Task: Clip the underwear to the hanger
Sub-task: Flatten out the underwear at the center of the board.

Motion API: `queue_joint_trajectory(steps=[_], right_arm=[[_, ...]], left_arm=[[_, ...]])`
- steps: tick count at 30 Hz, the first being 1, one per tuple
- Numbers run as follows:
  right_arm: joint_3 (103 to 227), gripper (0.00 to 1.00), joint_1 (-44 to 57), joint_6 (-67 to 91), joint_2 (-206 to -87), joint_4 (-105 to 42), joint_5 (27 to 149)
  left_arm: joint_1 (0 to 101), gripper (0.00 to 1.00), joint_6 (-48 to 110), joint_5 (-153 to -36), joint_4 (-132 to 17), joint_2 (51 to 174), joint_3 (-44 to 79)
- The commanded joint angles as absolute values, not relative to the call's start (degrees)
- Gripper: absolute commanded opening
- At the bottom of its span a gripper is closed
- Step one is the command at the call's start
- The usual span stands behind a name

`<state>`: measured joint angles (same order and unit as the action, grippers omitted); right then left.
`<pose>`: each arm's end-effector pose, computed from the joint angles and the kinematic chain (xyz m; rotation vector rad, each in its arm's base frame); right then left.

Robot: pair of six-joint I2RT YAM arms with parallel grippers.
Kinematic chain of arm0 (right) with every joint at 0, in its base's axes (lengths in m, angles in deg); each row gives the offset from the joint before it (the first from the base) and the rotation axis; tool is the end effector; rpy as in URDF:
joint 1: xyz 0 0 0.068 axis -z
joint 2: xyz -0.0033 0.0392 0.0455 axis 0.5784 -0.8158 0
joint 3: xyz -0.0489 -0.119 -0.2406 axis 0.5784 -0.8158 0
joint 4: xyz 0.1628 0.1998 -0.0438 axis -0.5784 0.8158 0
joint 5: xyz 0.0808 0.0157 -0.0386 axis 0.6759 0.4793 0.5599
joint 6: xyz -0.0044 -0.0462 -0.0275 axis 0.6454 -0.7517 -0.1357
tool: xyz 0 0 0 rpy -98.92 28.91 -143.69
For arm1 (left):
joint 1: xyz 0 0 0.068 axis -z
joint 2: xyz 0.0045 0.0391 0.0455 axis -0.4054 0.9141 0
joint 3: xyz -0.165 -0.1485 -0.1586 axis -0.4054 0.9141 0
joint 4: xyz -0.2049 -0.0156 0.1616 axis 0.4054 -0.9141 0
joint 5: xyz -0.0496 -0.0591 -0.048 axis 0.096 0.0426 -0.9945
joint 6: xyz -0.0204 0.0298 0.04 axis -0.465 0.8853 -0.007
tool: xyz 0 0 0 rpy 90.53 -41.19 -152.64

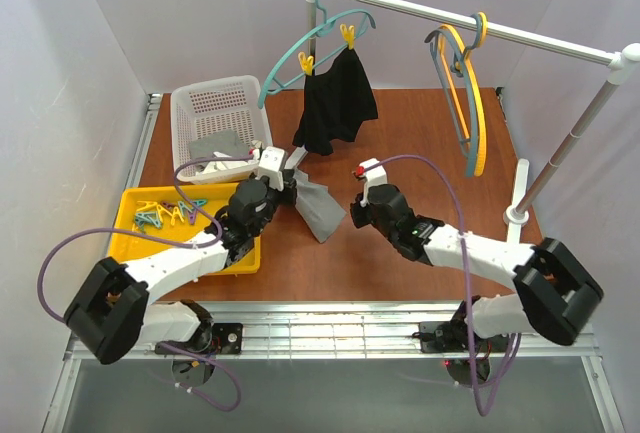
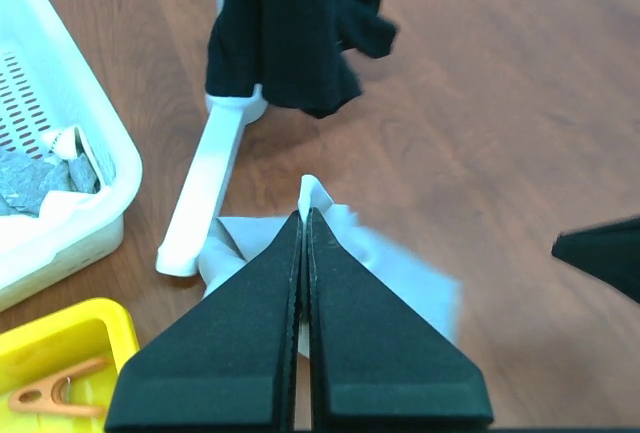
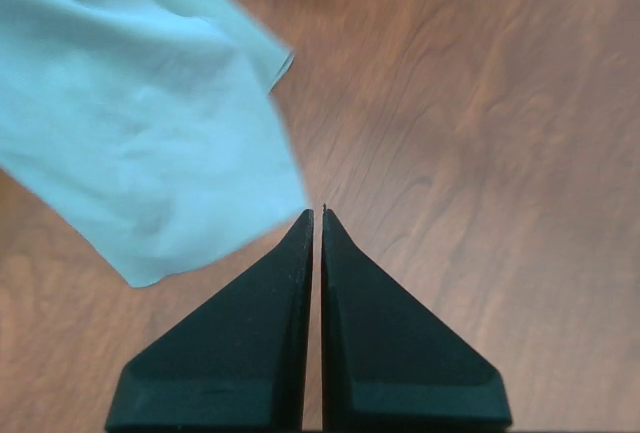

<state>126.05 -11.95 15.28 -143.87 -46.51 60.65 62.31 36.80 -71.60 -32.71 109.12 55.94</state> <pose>0.2019 0.2008 0.2050 -0.4386 1.9792 0.2792 0.2204 -0.1632 0.2366 0.3171 1.7527 -0.3345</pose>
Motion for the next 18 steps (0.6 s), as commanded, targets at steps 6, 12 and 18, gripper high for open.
queue_joint_trajectory(steps=[6,12,18], right_arm=[[125.39,0.01,-17.39,14.16,-129.24,-39.84,51.48],[124.52,0.01,-17.92,15.92,-129.57,-39.75,54.82],[122.85,0.01,-18.10,16.36,-127.13,-39.74,51.40]], left_arm=[[72.60,0.00,35.24,-65.45,-38.44,98.36,56.87],[74.28,0.00,34.62,-66.67,-41.35,97.21,56.26],[76.91,0.00,36.90,-70.54,-41.52,100.63,52.49]])
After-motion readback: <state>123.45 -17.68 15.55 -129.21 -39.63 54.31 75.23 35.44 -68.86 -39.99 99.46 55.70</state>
